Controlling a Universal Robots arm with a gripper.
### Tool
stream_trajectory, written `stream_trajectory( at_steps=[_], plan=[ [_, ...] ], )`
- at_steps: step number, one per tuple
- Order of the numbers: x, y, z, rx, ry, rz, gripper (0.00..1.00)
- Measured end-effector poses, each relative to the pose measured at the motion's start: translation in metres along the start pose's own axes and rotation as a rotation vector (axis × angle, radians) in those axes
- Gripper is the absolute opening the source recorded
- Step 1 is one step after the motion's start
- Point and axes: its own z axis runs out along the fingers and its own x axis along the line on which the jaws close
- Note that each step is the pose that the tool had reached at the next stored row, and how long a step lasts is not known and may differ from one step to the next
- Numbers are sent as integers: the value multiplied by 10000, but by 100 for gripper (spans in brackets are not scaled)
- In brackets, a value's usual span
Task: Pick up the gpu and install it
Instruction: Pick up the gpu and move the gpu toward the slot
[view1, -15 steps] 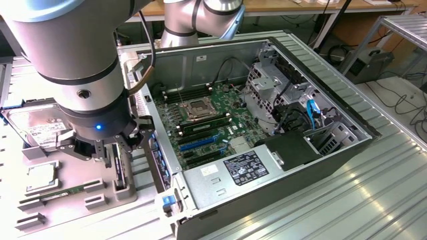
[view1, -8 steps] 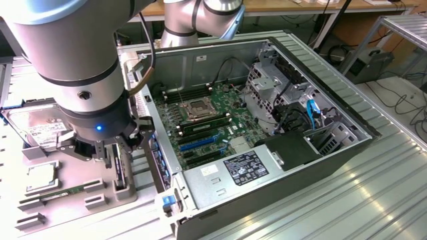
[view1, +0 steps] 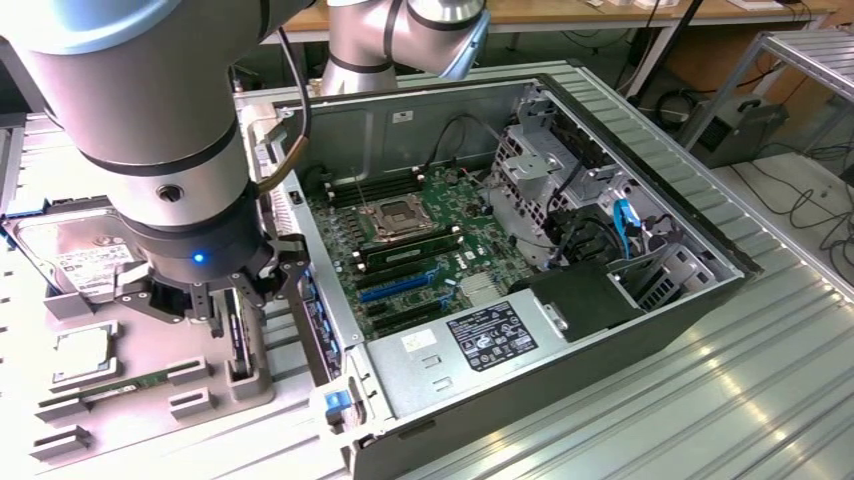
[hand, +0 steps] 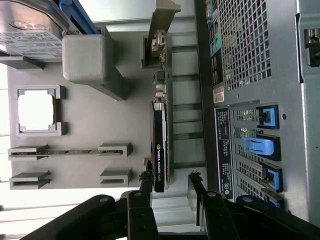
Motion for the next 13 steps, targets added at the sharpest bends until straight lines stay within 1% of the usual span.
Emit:
stream_trajectory(
  at_steps=[13],
  plan=[
    [1,-1,27,0,0,0,42]
  ],
)
